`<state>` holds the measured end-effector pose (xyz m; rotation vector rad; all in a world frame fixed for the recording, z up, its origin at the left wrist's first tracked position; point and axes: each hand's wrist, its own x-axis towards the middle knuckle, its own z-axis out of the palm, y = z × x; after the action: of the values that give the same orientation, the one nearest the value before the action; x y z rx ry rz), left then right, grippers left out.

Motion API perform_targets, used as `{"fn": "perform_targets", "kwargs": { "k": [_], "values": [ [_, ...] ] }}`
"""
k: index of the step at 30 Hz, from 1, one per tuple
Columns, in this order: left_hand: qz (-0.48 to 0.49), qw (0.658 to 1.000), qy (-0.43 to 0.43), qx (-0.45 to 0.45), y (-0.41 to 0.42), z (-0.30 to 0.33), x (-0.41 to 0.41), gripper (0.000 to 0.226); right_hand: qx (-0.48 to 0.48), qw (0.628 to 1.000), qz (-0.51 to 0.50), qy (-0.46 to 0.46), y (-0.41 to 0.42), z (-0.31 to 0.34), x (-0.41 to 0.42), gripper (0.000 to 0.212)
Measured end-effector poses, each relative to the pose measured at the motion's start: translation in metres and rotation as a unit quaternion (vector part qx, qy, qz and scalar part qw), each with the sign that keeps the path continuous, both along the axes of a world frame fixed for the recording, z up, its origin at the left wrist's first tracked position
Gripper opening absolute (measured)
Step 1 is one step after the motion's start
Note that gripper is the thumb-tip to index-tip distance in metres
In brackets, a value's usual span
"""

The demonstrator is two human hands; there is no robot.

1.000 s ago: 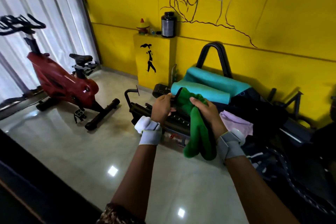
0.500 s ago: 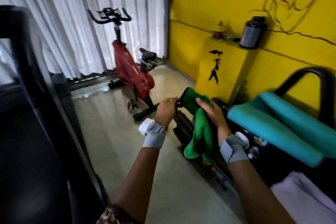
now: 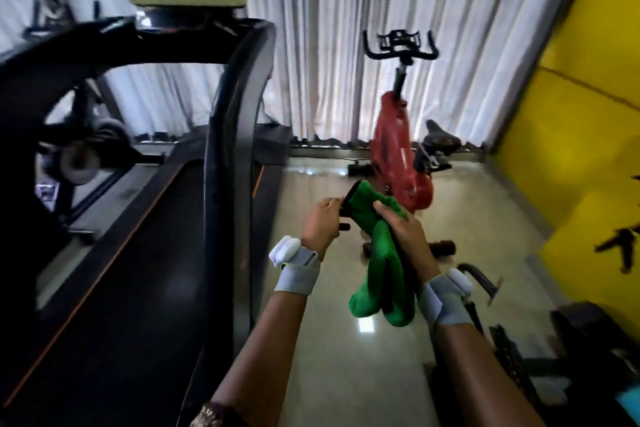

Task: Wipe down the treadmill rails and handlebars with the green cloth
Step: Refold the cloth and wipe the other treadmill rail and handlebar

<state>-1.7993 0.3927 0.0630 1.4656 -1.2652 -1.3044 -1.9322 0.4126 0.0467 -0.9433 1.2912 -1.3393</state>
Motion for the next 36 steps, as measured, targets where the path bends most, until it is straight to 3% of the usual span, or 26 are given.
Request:
{"fn": "perform_targets", "kwargs": {
  "k": [10,13,16,28,33,36],
  "values": [
    [0.133,0.990,0.041,-0.020,-0.151,0.006,0.061,0.027,-0.010,0.996,0.087,0.027,-0.176,0.008,0.057,0.008],
    [0.165,0.984,0.049,-0.034,-0.190,0.013,0.082,0.020,-0.022,0.992,0.119,0.034,-0.223,0.012,0.079,0.012],
    [0.230,0.972,0.049,-0.029,-0.231,0.012,0.108,0.025,-0.017,0.986,0.158,0.041,-0.274,0.015,0.108,0.019],
    [0.395,0.919,0.006,-0.014,-0.336,0.009,0.187,0.036,-0.027,0.946,0.314,0.072,-0.421,0.013,0.204,0.011],
    [0.471,0.881,0.051,-0.027,-0.370,0.005,0.229,0.032,-0.097,0.932,0.320,0.139,-0.469,0.022,0.249,0.027],
    [0.518,0.855,-0.006,-0.040,-0.380,-0.001,0.255,0.026,-0.202,0.922,0.266,0.194,-0.490,0.042,0.279,0.036]
  ]
}}
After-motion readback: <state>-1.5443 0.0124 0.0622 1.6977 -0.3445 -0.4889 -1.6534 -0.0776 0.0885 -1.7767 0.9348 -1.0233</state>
